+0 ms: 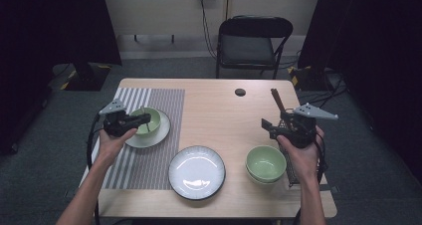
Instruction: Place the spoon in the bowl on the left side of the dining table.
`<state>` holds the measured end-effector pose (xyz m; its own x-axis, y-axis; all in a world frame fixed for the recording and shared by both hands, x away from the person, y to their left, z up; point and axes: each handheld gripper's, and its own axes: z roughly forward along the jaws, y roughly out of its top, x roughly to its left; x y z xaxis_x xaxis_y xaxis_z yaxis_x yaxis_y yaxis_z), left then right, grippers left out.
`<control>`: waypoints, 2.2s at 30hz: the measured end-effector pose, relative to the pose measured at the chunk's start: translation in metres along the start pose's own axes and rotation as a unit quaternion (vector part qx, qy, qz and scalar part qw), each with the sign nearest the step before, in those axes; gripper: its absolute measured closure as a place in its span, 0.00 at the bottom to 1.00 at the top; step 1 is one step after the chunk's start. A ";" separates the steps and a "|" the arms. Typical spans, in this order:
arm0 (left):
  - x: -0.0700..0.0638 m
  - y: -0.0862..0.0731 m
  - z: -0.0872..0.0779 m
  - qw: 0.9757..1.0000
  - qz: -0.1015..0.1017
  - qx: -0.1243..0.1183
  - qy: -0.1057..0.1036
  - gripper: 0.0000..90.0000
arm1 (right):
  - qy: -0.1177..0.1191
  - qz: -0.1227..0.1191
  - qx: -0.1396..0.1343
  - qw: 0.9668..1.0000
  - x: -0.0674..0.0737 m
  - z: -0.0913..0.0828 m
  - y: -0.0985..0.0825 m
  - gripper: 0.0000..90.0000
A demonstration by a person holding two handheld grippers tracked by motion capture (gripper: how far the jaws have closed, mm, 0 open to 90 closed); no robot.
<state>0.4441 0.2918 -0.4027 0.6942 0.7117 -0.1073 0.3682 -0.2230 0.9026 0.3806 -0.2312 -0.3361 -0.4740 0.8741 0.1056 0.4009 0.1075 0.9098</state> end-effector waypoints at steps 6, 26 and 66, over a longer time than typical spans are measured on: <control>-0.002 -0.004 -0.006 1.000 -0.007 -0.011 -0.004 0.90 | 0.000 0.001 0.000 1.000 0.000 0.001 0.000 0.25; 0.006 -0.007 -0.033 1.000 -0.014 -0.028 -0.002 0.91 | -0.004 -0.001 -0.002 1.000 0.001 0.001 0.000 0.26; 0.030 -0.025 -0.056 0.998 -0.037 -0.034 0.041 0.89 | -0.006 0.003 0.011 1.000 0.000 0.004 -0.001 0.26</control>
<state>0.4212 0.3559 -0.4052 0.6133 0.7770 -0.1422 0.3715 -0.1249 0.9200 0.3831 -0.2297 -0.3384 -0.4631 0.8800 0.1058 0.4208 0.1133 0.9000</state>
